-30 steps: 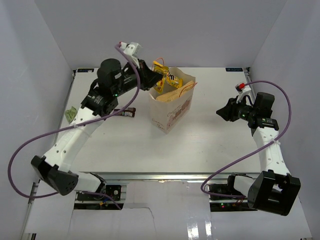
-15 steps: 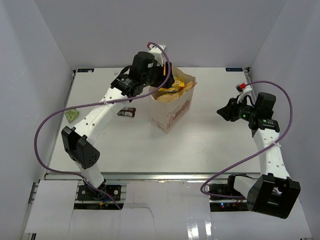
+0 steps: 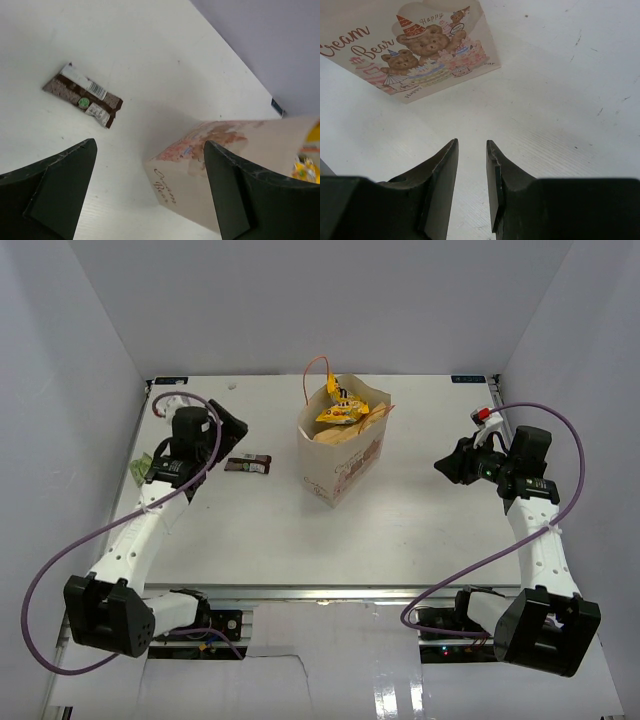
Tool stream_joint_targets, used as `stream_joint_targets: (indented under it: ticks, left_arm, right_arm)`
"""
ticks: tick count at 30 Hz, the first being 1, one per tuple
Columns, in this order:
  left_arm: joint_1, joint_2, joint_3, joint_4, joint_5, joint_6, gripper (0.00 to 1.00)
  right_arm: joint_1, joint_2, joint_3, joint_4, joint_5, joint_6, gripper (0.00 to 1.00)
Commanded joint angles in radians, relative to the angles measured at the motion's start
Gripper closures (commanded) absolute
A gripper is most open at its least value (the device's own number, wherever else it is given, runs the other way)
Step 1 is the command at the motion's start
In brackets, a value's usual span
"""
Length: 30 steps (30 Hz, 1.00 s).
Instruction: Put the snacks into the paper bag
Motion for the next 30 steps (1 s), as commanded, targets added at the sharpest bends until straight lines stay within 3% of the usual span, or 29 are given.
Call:
stream_joint_targets:
  ticks: [1, 6, 14, 23, 26, 28, 29, 30]
  left_arm:
    - [0.037, 0.011, -0.157, 0.141, 0.020, -0.373, 0.02]
    - [0.111, 0.191, -0.141, 0.204, 0.096, -0.531, 0.02]
    - [0.163, 0.604, 0.159, -0.180, 0.110, -0.650, 0.08]
    - [0.165, 0.840, 0.380, -0.396, 0.156, -0.680, 0.23]
    - [0.168, 0.914, 0.452, -0.465, 0.156, -0.660, 0.30]
    - [0.170, 0.923, 0.463, -0.474, 0.190, -0.647, 0.41]
    - [0.171, 0.923, 0.462, -0.473, 0.190, -0.647, 0.47]
    - [0.173, 0.917, 0.462, -0.468, 0.188, -0.637, 0.63]
  right_arm:
    - [-0.005, 0.004, 0.000, -0.001, -0.018, -0.016, 0.65]
    - [-0.005, 0.014, 0.001, 0.002, -0.015, -0.017, 0.65]
    - [-0.006, 0.017, -0.002, 0.007, 0.008, -0.019, 0.64]
    - [-0.008, 0.027, -0.002, 0.016, 0.025, -0.014, 0.64]
    - [-0.008, 0.030, 0.001, 0.018, 0.025, -0.012, 0.64]
    - [-0.008, 0.034, 0.004, 0.018, 0.025, -0.011, 0.64]
    - [-0.008, 0.034, 0.011, 0.016, 0.023, -0.009, 0.64]
    - [-0.006, 0.029, 0.015, 0.012, 0.017, -0.011, 0.64]
